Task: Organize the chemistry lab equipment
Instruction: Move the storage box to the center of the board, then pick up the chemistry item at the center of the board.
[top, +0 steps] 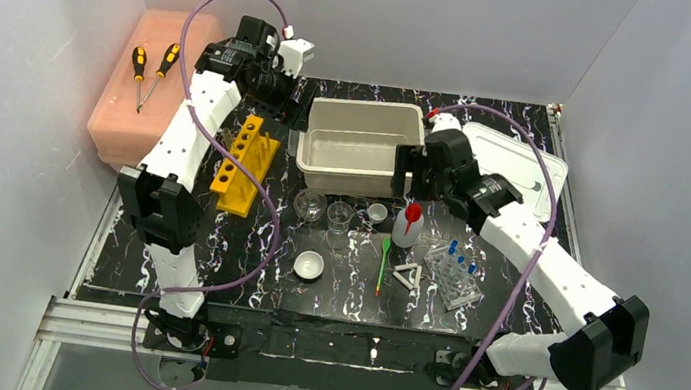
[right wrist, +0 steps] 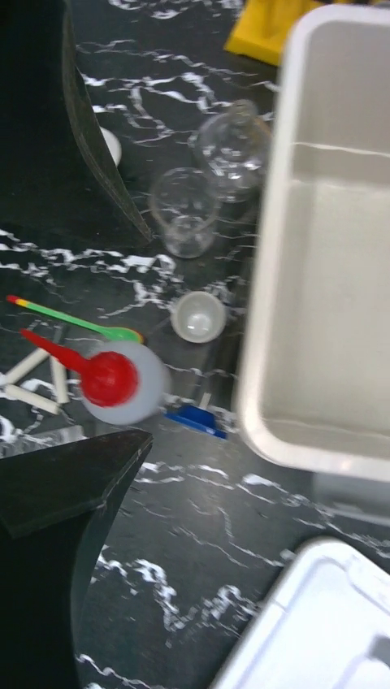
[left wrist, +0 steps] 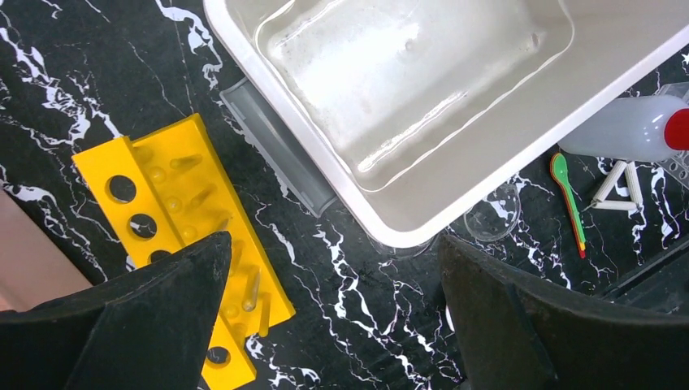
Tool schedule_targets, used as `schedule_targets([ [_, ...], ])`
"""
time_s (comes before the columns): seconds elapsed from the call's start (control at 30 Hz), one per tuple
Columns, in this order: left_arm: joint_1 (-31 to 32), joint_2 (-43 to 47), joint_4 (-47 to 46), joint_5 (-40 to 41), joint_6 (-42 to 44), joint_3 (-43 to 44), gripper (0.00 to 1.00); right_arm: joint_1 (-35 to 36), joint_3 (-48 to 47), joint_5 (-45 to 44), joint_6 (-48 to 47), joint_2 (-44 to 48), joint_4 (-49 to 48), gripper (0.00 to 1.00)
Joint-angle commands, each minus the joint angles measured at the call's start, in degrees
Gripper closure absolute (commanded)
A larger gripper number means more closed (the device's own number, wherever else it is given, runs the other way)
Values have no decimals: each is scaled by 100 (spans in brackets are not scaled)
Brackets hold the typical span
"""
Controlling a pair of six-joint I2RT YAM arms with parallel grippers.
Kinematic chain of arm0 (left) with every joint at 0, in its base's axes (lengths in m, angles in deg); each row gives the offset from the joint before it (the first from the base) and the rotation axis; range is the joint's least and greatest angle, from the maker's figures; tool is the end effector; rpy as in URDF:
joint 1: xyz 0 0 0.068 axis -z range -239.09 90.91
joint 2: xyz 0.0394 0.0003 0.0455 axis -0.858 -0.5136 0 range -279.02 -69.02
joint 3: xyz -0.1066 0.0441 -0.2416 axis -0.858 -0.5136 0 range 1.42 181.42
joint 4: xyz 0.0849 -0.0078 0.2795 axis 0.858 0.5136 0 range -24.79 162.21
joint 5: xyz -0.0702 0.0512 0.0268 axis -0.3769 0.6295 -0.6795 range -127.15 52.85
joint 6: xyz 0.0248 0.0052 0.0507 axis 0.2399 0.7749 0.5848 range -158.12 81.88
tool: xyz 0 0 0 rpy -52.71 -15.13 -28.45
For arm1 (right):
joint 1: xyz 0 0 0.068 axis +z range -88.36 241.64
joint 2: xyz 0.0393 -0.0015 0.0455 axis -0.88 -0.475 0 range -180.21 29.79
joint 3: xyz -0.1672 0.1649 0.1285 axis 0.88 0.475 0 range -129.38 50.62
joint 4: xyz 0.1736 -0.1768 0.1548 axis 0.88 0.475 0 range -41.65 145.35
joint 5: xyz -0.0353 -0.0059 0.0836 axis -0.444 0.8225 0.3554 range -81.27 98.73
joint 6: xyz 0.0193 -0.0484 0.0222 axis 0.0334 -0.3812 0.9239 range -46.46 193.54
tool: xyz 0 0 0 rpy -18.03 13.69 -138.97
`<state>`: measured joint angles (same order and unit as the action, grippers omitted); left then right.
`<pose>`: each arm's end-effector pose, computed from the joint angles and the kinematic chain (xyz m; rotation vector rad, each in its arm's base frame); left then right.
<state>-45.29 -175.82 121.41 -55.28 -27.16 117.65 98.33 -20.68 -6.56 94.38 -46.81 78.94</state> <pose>0.4197 -0.1157 0.3845 0.6538 2.2797 -0.4009 0.2731 0.1905 0.3335 -0.1526 2.1801 0.2794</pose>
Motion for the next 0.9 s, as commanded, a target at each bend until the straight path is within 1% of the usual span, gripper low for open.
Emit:
schedule_targets([
  [0.0, 30, 363, 188, 193, -13, -148, 2, 228, 455, -119, 375, 302, 336, 13],
  [0.1, 27, 344, 192, 265, -55, -221, 2, 314, 623, -214, 465, 380, 475, 18],
  [0.2, 34, 348, 208, 224, -87, -300, 2, 384, 752, -319, 482, 366, 557, 26],
  [0.43, 30, 534, 57, 201, -83, -621, 2, 442, 949, -351, 512, 228, 420, 38],
  [0.57, 27, 563, 48, 249, -36, -741, 2, 445, 915, -339, 453, 112, 406, 49],
  [0.73, 33, 588, 12, 300, -6, -853, 2, 442, 893, -362, 440, 85, 505, 71],
  [0.83, 25, 582, 0, 303, 3, -873, 2, 444, 772, -471, 409, 133, 600, 86],
  [0.87, 31, 574, -4, 290, 14, -877, 2, 445, 679, -498, 374, 143, 646, 89],
])
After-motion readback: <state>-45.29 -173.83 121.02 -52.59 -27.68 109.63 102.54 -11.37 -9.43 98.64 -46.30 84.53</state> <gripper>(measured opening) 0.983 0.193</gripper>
